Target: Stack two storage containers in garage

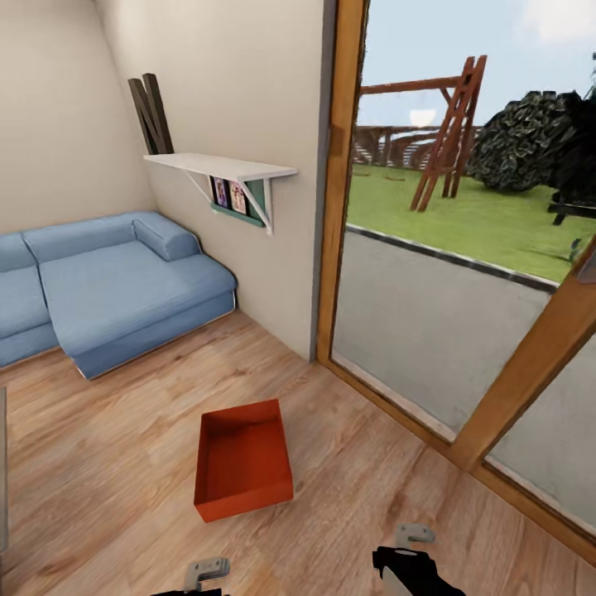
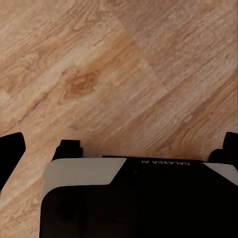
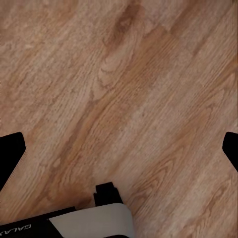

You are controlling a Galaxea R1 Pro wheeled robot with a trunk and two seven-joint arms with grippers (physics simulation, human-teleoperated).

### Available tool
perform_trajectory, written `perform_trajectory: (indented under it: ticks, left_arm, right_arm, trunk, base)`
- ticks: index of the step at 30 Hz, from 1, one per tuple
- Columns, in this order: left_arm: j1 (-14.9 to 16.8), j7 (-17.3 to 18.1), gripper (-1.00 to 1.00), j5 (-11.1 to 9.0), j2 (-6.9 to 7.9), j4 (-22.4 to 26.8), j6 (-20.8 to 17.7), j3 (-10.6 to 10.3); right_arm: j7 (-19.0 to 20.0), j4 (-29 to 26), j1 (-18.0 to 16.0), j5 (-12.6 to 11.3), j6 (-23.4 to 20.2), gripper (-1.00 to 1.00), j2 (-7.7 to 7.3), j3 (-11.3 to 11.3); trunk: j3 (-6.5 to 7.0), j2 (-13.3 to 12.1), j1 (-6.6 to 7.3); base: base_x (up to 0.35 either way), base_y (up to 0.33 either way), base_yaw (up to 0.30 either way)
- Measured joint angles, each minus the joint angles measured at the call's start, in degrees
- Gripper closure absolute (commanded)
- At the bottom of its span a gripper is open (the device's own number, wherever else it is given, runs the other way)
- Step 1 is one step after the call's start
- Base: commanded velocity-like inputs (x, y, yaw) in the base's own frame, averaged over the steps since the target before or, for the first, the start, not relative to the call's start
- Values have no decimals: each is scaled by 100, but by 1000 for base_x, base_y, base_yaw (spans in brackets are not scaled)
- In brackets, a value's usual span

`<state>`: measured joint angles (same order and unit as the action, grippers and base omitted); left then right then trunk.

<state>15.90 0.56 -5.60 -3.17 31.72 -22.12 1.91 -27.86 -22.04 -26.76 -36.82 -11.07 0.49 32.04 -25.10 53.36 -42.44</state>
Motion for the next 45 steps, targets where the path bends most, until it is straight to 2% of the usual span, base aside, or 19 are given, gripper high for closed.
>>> perform_trajectory:
  ticks: [18, 27, 45]
  left_arm:
    - [0, 0, -100, 0, 3, 0, 1, 0]
    - [0, 0, -100, 1, -1, 1, 0, 1]
    - [-1, 0, -100, -1, 3, 1, -1, 1]
  right_arm:
    - [0, 0, 3, 0, 0, -100, 0, 0]
    - [2, 0, 1, 0, 0, -100, 0, 0]
    - [1, 1, -1, 1, 0, -100, 0, 0]
  trunk:
    - [0, 0, 0]
    - [0, 0, 0]
    - [-29, 0, -3]
  base:
    - [247, 6, 0]
    - [271, 154, 9]
    - [32, 16, 239]
